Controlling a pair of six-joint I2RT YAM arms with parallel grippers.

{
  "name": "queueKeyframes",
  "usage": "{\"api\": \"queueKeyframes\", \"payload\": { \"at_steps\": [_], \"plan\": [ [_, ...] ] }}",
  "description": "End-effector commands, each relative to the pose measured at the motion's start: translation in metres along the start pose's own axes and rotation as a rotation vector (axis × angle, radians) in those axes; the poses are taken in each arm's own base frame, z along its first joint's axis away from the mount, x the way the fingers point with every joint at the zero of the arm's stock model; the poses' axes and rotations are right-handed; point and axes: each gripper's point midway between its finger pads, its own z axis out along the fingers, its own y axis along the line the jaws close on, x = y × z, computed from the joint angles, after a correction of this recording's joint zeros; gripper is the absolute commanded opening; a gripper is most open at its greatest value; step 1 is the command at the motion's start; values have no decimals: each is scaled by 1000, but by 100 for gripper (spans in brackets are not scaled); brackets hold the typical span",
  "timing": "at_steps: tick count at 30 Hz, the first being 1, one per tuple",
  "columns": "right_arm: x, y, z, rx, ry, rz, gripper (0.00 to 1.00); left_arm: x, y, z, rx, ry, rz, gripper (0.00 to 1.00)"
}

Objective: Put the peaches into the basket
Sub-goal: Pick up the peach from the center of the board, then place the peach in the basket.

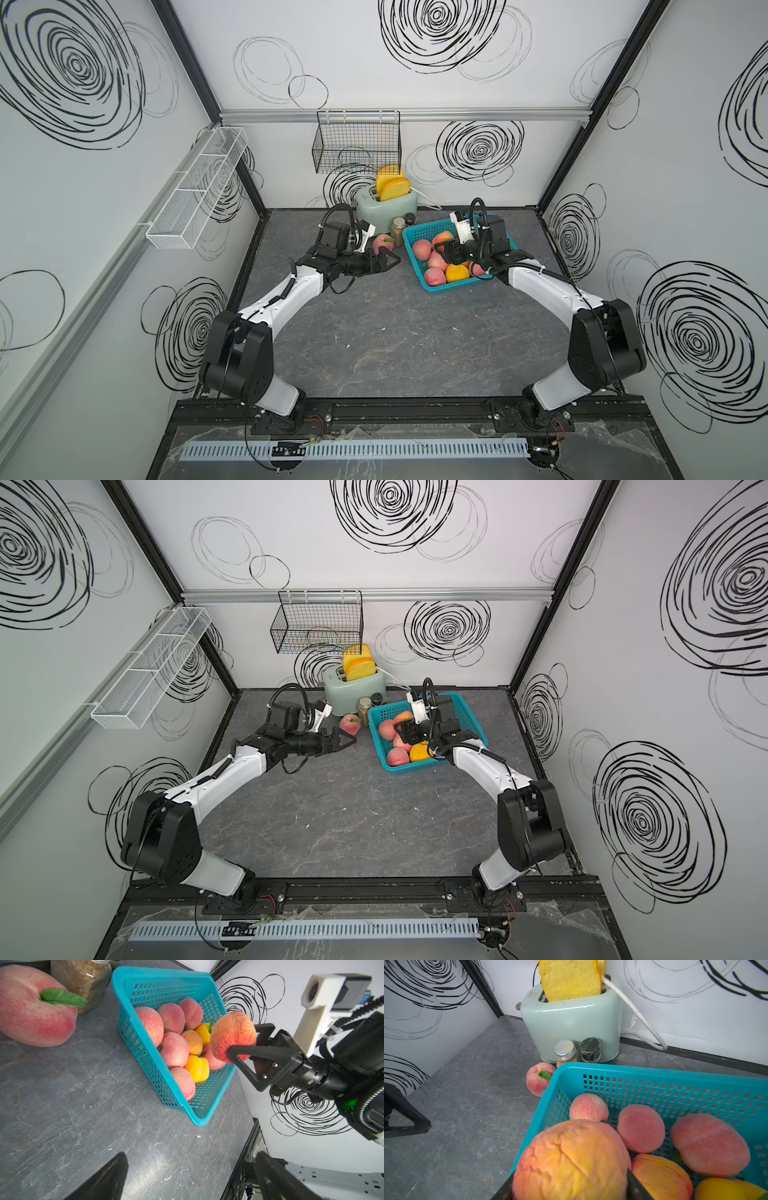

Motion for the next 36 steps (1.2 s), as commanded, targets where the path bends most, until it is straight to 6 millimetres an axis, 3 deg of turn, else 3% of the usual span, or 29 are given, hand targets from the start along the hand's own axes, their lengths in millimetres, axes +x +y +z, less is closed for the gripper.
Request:
{"api": "queueKeyframes", "payload": {
  "at_steps": [1, 6, 24, 36],
  "plan": [
    [-15, -19, -1, 49, -23, 13, 63, -16, -2, 5, -47, -35, 75, 98],
    [-13, -42, 1, 95, -27, 36, 63, -24, 10, 16, -159, -42, 133, 98],
    [-5, -109, 17, 243, -35, 68, 63, -39, -6, 15, -130, -143, 157, 98],
    [4, -129, 37, 278, 4, 68, 63, -41, -10, 12, -84, -153, 113, 98]
  ]
}}
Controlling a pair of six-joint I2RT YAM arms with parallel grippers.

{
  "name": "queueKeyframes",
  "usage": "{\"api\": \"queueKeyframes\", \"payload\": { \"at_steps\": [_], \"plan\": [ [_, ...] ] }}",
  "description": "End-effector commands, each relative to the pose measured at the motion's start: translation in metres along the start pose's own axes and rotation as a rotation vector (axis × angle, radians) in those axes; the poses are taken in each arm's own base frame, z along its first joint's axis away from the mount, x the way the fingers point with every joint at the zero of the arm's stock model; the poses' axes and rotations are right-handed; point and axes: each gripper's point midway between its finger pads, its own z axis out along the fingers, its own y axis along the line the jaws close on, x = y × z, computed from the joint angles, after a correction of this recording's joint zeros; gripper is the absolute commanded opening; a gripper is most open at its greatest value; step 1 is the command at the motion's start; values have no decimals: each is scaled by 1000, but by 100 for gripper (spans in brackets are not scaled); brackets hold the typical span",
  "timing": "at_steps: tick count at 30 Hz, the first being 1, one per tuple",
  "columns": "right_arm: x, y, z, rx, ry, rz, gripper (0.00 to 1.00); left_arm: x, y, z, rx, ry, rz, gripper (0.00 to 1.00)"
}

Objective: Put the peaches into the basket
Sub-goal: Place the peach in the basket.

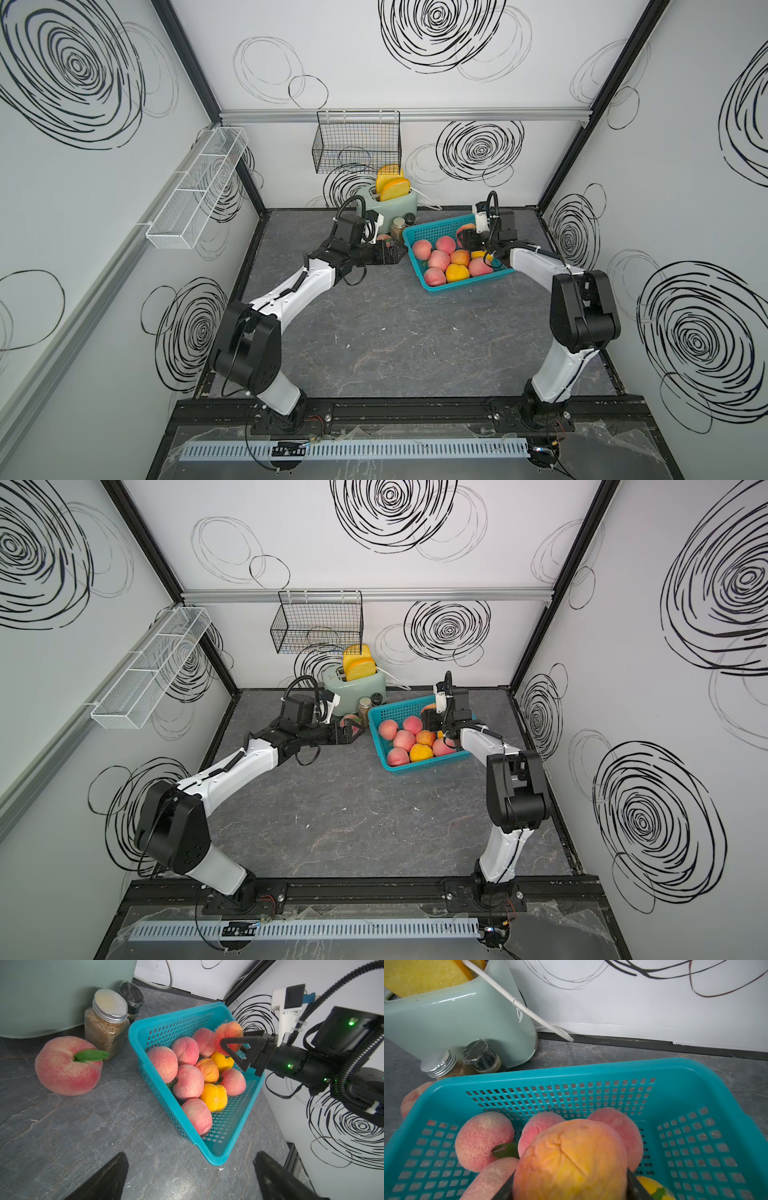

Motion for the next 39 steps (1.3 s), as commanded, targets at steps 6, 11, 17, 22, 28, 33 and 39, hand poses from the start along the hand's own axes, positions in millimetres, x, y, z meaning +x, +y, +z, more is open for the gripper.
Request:
{"api": "queueKeyframes", "payload": {
  "at_steps": [6, 11, 17, 22, 28, 33, 39],
  "plan": [
    [-5, -5, 11, 27, 1, -42, 64, -7, -8, -10, 69, -54, -21, 98],
    [0, -5, 15, 32, 16, -51, 64, 0, -3, -8, 67, -42, -33, 98],
    [5, -7, 20, 37, 45, -57, 66, -1, -2, -8, 71, -45, -39, 98],
    [9, -6, 24, 38, 58, -64, 66, 0, 1, -8, 68, -40, -44, 98],
    [9, -5, 24, 41, 63, -74, 68, 1, 7, -9, 53, -36, -49, 98],
    [9, -4, 24, 41, 65, -79, 72, 1, 7, -10, 49, -38, -47, 98],
    [8, -2, 23, 35, 65, -79, 76, 1, 10, -10, 40, -33, -47, 98]
  ]
}}
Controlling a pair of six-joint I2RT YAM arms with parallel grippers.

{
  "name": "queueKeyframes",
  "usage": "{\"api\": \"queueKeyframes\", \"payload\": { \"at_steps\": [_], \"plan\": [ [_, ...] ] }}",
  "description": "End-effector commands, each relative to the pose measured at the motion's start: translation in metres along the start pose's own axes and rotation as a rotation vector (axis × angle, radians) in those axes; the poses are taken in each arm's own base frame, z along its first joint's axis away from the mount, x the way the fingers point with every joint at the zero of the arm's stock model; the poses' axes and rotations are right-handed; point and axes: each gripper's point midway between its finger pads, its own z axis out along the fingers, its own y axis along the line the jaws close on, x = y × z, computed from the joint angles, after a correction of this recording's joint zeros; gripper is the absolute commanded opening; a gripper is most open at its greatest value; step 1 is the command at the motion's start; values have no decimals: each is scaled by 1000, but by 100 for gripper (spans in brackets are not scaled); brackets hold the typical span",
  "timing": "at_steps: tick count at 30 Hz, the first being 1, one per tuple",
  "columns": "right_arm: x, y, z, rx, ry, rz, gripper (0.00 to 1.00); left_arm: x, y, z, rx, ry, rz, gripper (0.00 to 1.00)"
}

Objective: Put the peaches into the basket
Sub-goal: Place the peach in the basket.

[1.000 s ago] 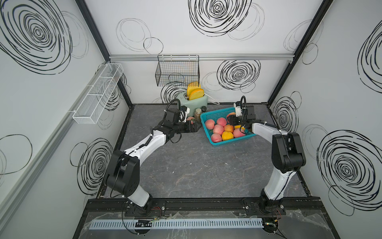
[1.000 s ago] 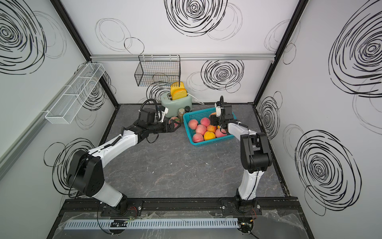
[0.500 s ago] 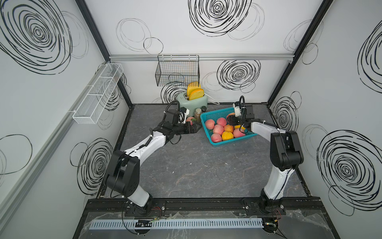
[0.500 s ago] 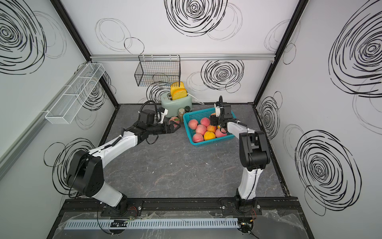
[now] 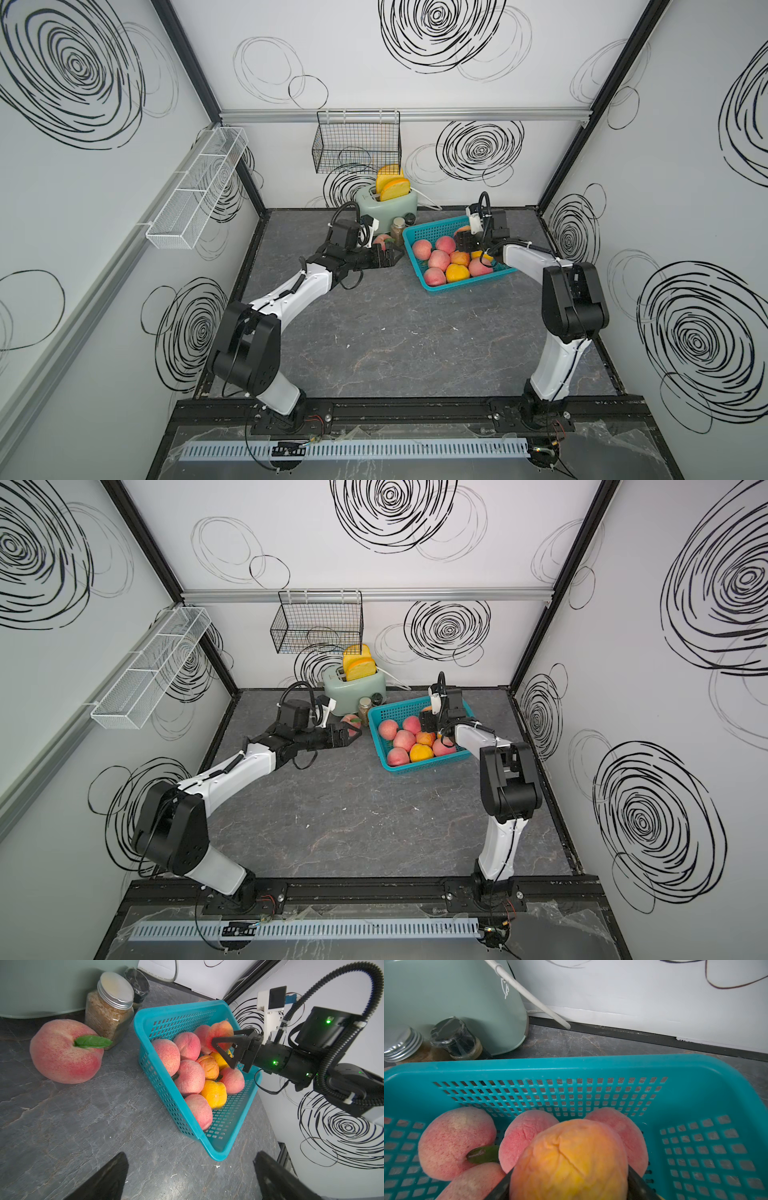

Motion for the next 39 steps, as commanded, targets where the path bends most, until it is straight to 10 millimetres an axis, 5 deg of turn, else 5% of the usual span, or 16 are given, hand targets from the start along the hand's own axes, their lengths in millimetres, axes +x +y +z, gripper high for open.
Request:
{"api": "queueKeyframes", "payload": {
  "at_steps": [1, 19, 39],
  "plan": [
    [-2, 2, 1, -1, 12, -18, 76, -8, -4, -9, 13, -33, 23, 98],
    [-27, 12, -26, -35, -53, -11, 84, -8, 10, -7, -43, -35, -7, 98],
    [-55, 86, -81, -196, -138, -39, 92, -22, 54, 13, -217, -118, -65, 98]
  ]
}}
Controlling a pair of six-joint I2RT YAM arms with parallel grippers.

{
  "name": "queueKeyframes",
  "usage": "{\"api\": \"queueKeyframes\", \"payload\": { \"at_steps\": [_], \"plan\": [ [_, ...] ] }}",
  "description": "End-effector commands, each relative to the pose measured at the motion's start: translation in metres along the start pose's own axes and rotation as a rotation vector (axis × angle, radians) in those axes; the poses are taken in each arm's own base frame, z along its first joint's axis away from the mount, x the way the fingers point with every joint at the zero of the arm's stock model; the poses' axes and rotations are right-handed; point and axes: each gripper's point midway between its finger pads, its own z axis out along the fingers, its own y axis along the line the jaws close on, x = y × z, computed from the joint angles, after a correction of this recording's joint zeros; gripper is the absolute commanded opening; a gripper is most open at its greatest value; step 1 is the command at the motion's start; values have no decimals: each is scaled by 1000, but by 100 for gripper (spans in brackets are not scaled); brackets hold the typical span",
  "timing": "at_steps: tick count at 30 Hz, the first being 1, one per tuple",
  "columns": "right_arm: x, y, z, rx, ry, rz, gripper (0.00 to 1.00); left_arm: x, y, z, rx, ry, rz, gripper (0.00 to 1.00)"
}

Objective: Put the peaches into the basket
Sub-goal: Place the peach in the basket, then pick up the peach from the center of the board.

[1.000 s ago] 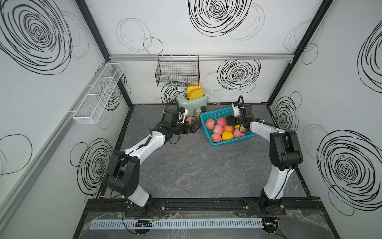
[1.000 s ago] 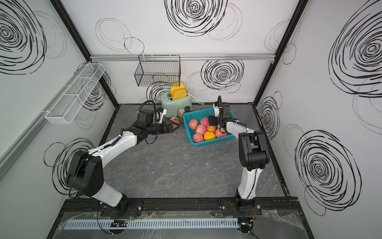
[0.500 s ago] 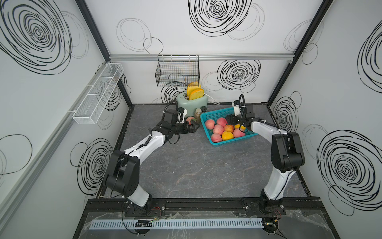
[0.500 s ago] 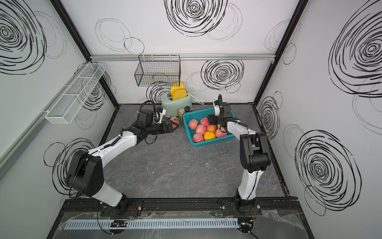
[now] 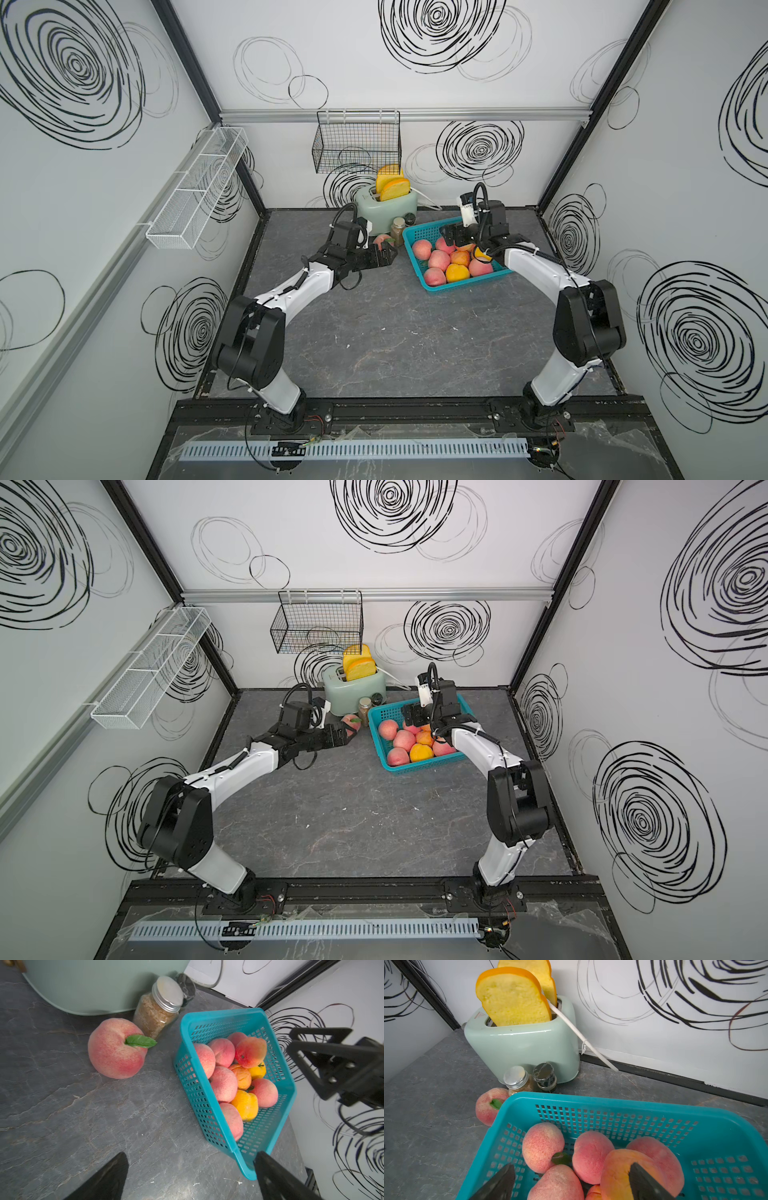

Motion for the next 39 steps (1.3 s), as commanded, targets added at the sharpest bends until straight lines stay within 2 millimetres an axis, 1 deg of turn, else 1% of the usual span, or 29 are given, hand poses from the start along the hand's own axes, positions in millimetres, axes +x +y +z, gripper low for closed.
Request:
{"api": "queueKeyframes", "payload": {
  "at_steps": [1, 5, 9, 14, 20, 24, 28, 32, 34, 39],
  "plan": [
    [-5, 18, -15, -46, -12, 0, 93, -21, 9, 7, -48, -85, -15, 98],
    [-6, 31, -21, -77, -19, 0, 95, -28, 20, 18, -90, -103, -24, 98],
    [-2, 45, -25, -101, -15, -2, 97, -34, 35, 30, -134, -147, -24, 98],
    [8, 57, -31, -130, -4, 7, 97, -41, 44, 42, -176, -175, -9, 98],
    [9, 67, -39, -173, -12, 14, 97, -52, 53, 62, -195, -190, 37, 98],
    [12, 68, -40, -179, -8, 16, 97, -58, 55, 76, -198, -184, 68, 98],
    [15, 68, -38, -184, -2, 18, 97, -63, 59, 83, -220, -181, 86, 98],
    [18, 66, -36, -184, 2, 21, 97, -65, 65, 92, -236, -167, 103, 98],
    [19, 64, -37, -181, 2, 24, 97, -66, 66, 96, -237, -164, 111, 98],
    [19, 58, -39, -170, -5, 33, 96, -65, 75, 105, -263, -135, 99, 98]
  ]
}}
